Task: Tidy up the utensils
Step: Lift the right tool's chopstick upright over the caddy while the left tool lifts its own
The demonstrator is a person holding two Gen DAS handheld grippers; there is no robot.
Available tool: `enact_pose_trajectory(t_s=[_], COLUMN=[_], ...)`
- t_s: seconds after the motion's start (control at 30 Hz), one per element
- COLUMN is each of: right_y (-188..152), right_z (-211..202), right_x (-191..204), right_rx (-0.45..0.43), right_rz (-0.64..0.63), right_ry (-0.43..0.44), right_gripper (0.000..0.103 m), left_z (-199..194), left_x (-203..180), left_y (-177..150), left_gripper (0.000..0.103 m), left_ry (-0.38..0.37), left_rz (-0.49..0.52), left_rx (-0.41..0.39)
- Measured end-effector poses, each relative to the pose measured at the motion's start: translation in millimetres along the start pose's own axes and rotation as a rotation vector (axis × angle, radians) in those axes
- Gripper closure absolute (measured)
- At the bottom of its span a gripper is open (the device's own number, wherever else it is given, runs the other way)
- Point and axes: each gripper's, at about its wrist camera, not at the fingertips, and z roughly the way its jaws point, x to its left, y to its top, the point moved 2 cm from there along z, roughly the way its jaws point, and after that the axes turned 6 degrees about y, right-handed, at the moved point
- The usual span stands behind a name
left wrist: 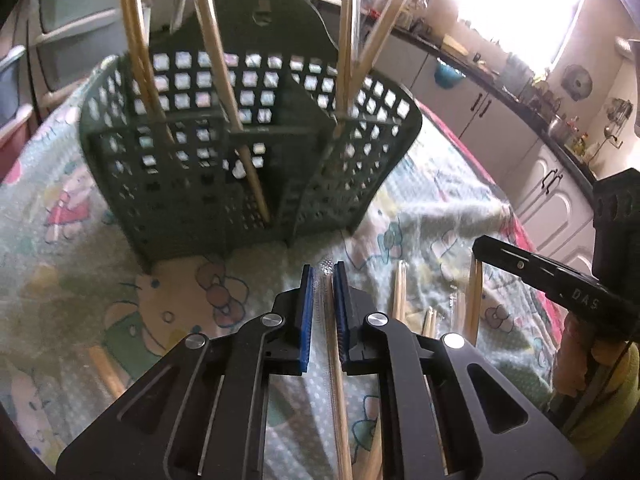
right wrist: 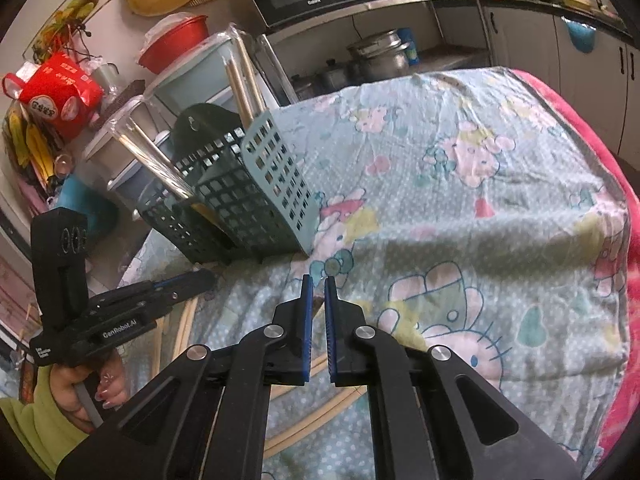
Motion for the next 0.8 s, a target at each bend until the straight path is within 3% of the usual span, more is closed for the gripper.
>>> enact_pose_trajectory(t_s=[0.8], right_y=[24.4], right_z=[-10.6], right_x=[77.0], right_rx=[-0.051], right_rz=[-0.191], right_ry=[0.061], right_gripper=[0.098], left_z=[-74.4], left_x=[33.3], left_y=[25.9], left_gripper=[0.099], left_ry=[0.029], left_rz=[-0.082], left_rx=[-0.202])
